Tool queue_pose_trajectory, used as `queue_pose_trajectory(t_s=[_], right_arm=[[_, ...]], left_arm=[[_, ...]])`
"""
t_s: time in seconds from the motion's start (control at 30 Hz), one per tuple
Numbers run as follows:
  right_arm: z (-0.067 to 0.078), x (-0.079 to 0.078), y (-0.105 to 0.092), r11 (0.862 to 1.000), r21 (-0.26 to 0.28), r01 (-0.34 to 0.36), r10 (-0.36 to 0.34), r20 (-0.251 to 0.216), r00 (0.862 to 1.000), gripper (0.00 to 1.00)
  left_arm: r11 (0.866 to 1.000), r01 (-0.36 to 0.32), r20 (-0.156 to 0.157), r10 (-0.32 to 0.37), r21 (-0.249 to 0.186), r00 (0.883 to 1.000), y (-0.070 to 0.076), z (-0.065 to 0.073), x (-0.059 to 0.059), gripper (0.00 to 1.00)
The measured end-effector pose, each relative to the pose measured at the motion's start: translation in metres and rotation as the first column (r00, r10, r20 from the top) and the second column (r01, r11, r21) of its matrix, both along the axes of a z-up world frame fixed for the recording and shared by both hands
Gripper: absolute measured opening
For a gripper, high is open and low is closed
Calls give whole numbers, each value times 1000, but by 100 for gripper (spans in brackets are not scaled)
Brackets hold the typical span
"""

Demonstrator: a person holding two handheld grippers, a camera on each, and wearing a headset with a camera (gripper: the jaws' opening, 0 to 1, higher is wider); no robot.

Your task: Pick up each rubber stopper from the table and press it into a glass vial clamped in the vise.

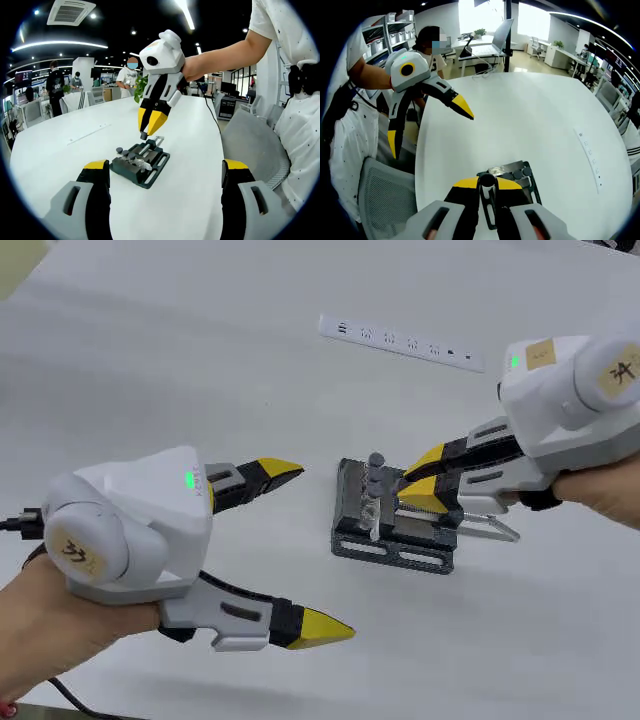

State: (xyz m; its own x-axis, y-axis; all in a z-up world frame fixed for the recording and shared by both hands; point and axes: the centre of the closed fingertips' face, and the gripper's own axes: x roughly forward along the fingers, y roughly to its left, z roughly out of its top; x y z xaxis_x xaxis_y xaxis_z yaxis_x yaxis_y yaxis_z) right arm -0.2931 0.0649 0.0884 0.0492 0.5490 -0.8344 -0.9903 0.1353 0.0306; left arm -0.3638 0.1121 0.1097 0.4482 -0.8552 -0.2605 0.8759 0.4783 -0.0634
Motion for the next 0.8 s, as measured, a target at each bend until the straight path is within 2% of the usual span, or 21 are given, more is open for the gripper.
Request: queue_pose_trajectory(t_s=[0.27, 0.43, 0.5, 0.8], right_arm=[[-28, 6, 3, 996, -92, -14, 11, -37, 999, 5], [-40, 8, 3, 990, -137, -37, 30, -52, 998, 5], [-44, 10, 2, 987, -157, -48, 41, -46, 998, 5], [-52, 12, 2, 980, -187, -73, 60, -74, 995, 5]], left_arm=[[1000, 3, -6, -3, 3, 1000, 3, -8, 0, 97], [1000, 4, -8, -4, 2, 1000, 3, -11, 0, 98], [1000, 5, -9, -5, 0, 1000, 3, -11, 0, 98], [1000, -4, -6, 4, -7, 1000, 4, -11, 3, 98]])
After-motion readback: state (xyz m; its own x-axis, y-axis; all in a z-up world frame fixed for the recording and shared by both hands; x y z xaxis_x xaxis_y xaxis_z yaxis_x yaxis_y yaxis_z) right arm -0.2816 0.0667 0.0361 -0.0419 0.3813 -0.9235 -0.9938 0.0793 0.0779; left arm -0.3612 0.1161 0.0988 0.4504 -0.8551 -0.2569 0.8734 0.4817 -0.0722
